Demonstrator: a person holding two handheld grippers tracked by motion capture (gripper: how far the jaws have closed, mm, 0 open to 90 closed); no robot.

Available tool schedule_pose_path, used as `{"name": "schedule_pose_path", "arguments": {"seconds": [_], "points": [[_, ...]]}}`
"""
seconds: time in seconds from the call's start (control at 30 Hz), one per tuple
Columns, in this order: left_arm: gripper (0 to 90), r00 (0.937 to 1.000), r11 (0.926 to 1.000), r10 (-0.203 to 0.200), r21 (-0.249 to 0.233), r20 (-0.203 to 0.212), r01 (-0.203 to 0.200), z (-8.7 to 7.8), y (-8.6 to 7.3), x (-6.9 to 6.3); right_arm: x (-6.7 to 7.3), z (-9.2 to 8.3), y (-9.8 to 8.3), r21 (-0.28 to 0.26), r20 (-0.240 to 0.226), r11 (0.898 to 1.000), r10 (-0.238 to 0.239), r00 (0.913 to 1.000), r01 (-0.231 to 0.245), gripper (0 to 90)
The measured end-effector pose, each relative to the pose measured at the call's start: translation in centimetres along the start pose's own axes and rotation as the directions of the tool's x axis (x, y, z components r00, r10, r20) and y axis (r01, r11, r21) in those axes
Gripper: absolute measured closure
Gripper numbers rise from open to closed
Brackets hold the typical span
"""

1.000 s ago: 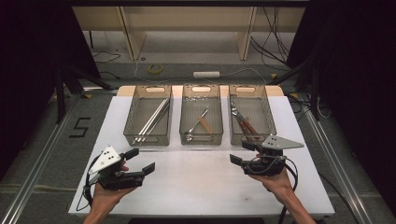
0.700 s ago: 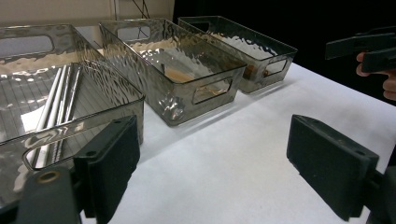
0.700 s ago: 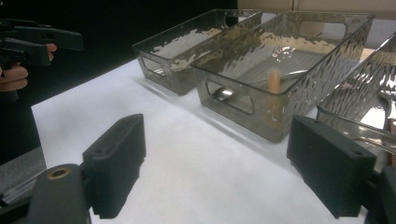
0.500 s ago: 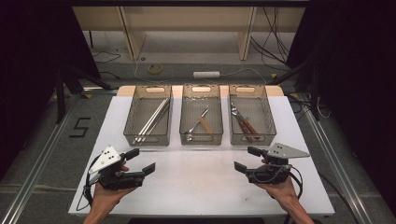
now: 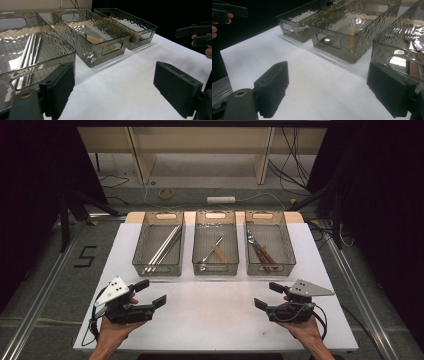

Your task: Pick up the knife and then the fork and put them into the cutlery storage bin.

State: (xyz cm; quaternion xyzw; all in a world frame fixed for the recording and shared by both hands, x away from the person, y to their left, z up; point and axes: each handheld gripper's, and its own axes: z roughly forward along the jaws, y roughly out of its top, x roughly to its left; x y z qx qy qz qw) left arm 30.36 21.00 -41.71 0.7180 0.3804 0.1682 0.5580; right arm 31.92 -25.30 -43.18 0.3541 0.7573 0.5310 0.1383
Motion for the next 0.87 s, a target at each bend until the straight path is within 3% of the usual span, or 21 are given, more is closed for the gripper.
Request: {"name": "schedule_pose_path", "arguments": {"seconds": [0.87], "points": [[16.8,1.0000,1.0000,0.001,0.004,-0.001,-0.001,0.09,0.00,0.02,0.00,0.04,0.14,-0.002,0.003,1.000,-0.004,1.0000,0.004,19.0]]}}
